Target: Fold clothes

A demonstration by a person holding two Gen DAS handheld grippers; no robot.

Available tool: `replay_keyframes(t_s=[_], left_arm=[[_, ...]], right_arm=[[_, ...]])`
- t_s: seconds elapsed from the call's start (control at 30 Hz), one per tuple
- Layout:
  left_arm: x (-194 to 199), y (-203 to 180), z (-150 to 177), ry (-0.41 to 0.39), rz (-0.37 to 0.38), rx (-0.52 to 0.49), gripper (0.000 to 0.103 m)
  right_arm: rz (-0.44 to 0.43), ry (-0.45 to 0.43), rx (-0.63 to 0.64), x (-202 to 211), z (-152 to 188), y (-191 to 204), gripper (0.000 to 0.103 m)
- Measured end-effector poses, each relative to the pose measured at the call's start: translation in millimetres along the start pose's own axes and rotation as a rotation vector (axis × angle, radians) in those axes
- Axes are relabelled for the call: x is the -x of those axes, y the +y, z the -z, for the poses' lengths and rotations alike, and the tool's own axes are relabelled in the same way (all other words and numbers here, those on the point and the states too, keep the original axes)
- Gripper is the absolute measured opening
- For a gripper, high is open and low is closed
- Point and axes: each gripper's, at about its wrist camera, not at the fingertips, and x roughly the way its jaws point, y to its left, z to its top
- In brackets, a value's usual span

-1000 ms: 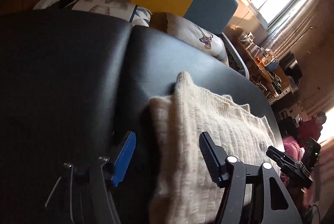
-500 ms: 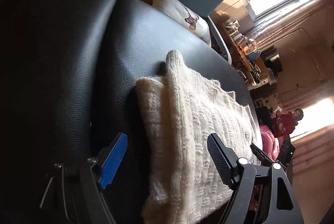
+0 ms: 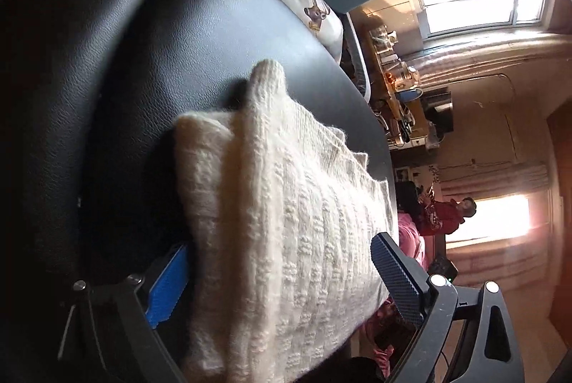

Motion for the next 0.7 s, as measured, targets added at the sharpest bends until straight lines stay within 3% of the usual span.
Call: replay_keyframes(t_s=[0.1,0.13,0.17,0.37,0.5,0.7], left_arm=[[-4.4,-4.8,3.2,-0.024,-0.009,-0.045,0.091],[-4.4,-3.3,4.6,-0.038,-0.007,-0.038,0.055],[-8.0,2.1,5.7,-0.032,-0.051,-0.025,0.023],[-8.8,0.5,8.9,-0.068,-0.092,-0.01,0.021],[-1.4,-3.3,4.1,-0.111,-0.079,0.025,0.019],[7.1,6.3,-8.2,-0.144,-0.079,0.067,0.018]], right_arm=[[-0.006,-0.005,0.001,-0.1,0.0,-0.8,0.042],[-0.009,-0.005,0.004,0.1,0.1,-1.0,0.042],[-0.013,-0.004,0.006,0.4,-0.1,-1.2,0.042],[-0.076,0.069,-0.021,15.4,-21.8,-14.7,0.041],[-0.083,0.089,0.133,39.4,-37.0,-17.4,0.041],[-0.082,0.243,0.349,20.8,-37.8,-10.4,0.041]])
